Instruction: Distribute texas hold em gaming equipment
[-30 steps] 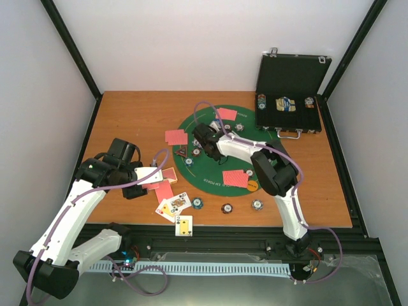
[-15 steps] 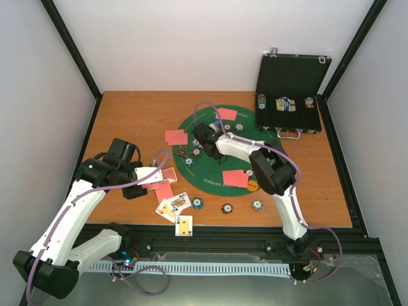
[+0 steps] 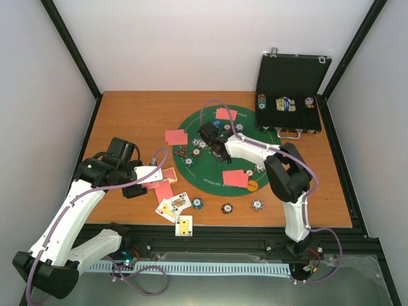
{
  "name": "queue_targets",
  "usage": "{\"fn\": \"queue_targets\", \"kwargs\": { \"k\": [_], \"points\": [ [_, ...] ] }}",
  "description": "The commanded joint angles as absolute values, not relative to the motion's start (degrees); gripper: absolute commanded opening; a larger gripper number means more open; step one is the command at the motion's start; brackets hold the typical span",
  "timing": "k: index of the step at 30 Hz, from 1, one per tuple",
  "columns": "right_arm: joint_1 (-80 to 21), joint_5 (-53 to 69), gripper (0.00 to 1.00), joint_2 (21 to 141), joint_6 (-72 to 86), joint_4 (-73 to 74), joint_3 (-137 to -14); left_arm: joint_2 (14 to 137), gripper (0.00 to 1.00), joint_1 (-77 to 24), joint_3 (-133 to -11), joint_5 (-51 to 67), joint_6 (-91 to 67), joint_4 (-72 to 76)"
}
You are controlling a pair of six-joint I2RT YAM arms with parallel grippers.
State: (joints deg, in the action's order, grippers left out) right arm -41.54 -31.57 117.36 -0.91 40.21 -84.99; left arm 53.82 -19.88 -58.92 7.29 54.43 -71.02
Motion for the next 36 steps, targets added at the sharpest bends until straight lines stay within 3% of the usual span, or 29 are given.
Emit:
{"fn": "queue_targets", "kwargs": {
  "k": [1, 3, 8, 12, 15, 28, 36],
  "points": [
    [-41.5, -19.8, 0.64, 109.8, 3.2, 39.8, -85.4, 53.5, 0.27, -19.8, -61.5, 8.1, 54.6, -72.0],
    [-41.3, -14.3, 0.70, 107.5, 4.6, 40.1, -85.9, 53.4, 0.27, -19.7, -61.2, 7.8, 54.7, -71.9],
    [-41.3, 4.8, 0.71, 103.5, 11.9, 37.7, -85.0, 53.2, 0.28, -19.8, -61.0, 7.9, 54.5, -71.5],
    [-41.7, 25.4, 0.73, 98.8, 23.5, 25.6, -78.2, 53.4, 0.28, -19.7, -61.3, 8.4, 54.2, -71.2],
    [-43.5, 34.0, 0.75, 96.2, 35.1, 13.6, -71.9, 53.5, 0.28, -19.8, -61.4, 8.6, 54.2, -71.0],
    [-53.2, 42.0, 0.75, 101.7, 52.9, -8.8, -67.6, 53.9, 0.28, -19.8, -61.3, 8.7, 53.9, -70.6],
    [-55.8, 43.4, 0.73, 103.9, 57.1, -14.7, -66.4, 54.4, 0.28, -19.8, -61.4, 8.9, 54.0, -70.4]
  ]
}}
